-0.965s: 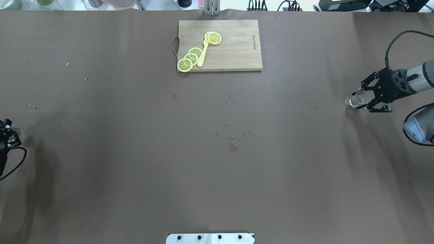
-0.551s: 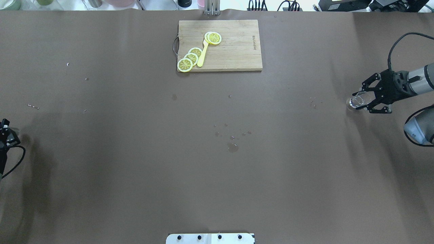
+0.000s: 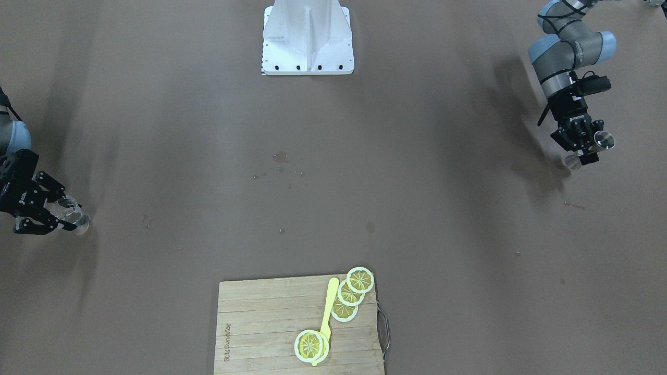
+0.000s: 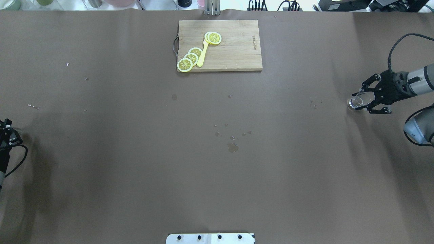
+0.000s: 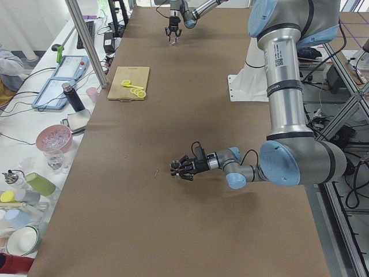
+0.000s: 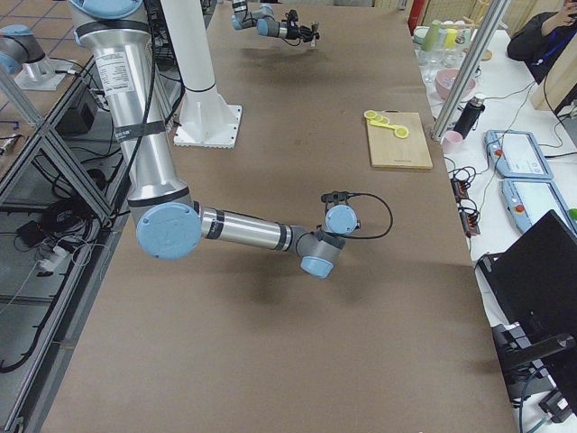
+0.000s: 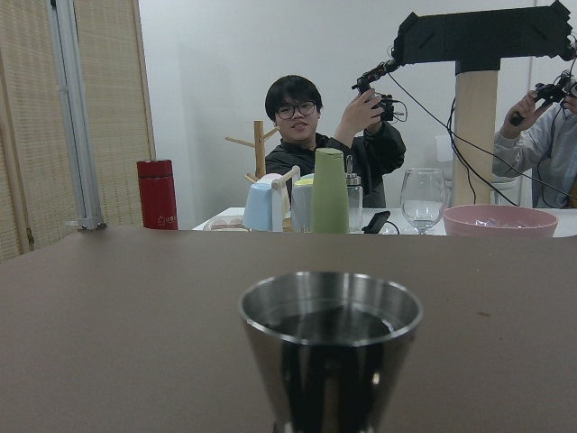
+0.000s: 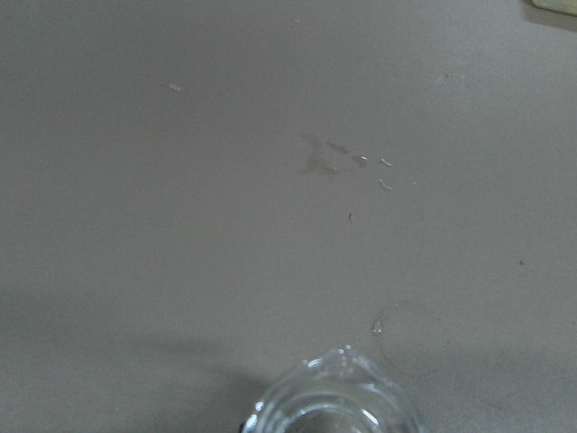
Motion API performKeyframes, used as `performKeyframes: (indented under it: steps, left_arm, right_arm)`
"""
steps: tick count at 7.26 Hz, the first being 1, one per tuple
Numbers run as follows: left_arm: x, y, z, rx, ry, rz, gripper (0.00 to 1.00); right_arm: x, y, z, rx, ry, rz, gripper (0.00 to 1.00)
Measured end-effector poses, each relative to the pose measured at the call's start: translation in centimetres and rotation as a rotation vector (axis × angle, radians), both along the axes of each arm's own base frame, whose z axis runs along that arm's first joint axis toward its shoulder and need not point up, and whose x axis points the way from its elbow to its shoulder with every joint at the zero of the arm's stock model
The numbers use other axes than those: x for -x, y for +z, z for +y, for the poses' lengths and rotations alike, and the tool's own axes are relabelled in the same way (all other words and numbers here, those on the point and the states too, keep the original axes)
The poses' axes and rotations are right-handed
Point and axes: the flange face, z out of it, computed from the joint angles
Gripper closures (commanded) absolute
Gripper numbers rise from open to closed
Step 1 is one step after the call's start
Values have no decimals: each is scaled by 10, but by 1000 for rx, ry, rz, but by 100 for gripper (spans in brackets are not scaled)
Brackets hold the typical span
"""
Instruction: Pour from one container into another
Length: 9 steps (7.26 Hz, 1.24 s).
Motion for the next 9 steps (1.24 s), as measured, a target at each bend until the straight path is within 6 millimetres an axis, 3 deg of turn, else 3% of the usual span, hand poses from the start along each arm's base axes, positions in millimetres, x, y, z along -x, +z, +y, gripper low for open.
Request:
performKeyframes:
  steps: [3,4,5,6,7,8,9]
  left_arm:
    - [-7,-5,-2,-2,0,14,94]
    - [-10,-5,-3,1,-1,12,92]
    - [-13,-5,-3,5,-5,12,92]
    - [-14,-4,-3,8,-11,18,90]
    - [-14,-3,-3,10,-15,21,81]
    - [-15,-3,-3,11,-15,22,80]
    - [-15,-4,-3,12,-15,24,72]
  right_arm:
    - [0,3,1,7,-5,0,100]
    - [0,4,1,9,-5,1,94]
    - [0,4,1,14,-5,1,63]
    - [0,4,1,26,-2,-2,49]
    - [1,3,1,43,1,-6,0]
    - [1,2,0,53,2,-8,0]
    - [1,2,0,56,3,-10,0]
